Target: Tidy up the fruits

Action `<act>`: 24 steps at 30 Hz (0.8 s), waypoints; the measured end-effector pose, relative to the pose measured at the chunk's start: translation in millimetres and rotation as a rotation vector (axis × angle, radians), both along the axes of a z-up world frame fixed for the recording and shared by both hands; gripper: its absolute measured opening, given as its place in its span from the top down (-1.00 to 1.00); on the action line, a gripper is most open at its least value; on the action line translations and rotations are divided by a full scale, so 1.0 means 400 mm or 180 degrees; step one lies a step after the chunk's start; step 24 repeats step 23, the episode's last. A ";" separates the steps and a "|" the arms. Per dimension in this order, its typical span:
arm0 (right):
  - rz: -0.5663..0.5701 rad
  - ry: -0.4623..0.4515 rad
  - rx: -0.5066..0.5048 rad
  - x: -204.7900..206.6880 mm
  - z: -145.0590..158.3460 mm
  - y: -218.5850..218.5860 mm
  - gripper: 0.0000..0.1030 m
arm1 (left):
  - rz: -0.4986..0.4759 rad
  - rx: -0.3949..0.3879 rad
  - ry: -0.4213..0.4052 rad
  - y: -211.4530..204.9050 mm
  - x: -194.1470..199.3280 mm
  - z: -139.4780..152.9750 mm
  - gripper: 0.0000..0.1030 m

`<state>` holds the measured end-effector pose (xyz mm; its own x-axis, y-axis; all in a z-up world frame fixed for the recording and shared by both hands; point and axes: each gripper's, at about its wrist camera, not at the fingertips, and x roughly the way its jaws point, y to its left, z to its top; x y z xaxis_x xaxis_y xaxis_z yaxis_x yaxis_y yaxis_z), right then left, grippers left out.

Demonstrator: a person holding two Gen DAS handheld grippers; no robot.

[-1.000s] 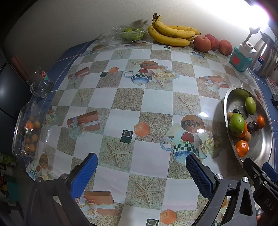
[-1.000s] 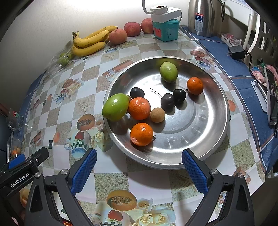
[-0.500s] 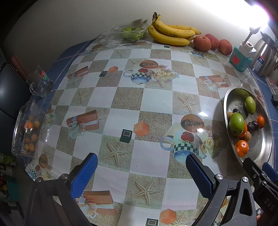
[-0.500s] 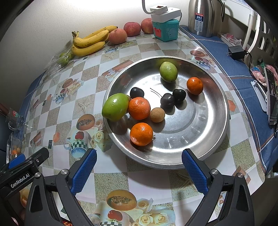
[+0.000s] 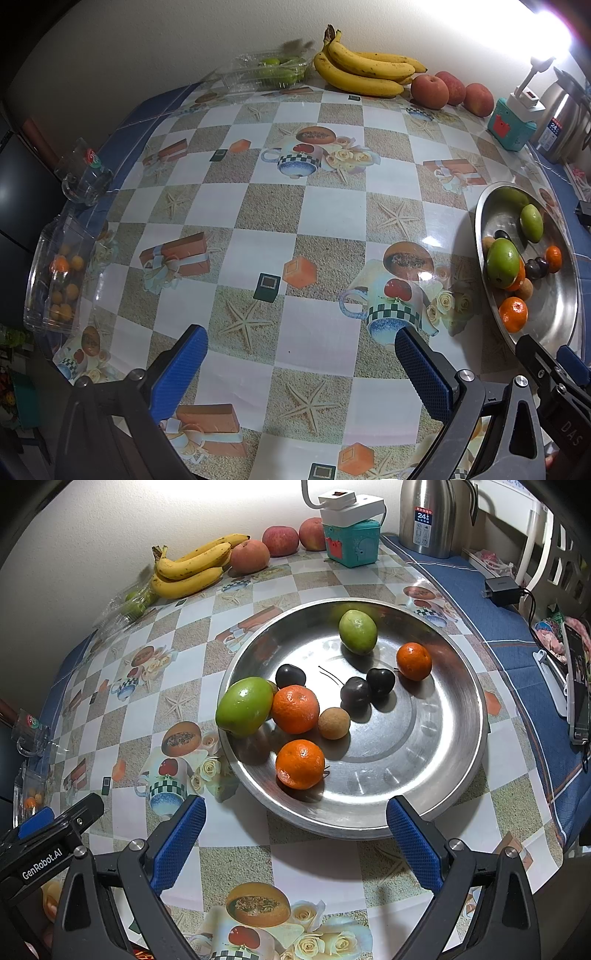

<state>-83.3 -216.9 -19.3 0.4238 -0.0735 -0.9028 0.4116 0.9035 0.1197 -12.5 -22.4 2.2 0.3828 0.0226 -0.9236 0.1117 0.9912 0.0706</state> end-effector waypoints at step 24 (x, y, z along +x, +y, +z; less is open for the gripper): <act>0.0006 0.0010 0.0005 0.003 -0.001 -0.001 -0.91 | -0.0079 -0.0016 -0.0107 -0.008 -0.016 0.012 -0.99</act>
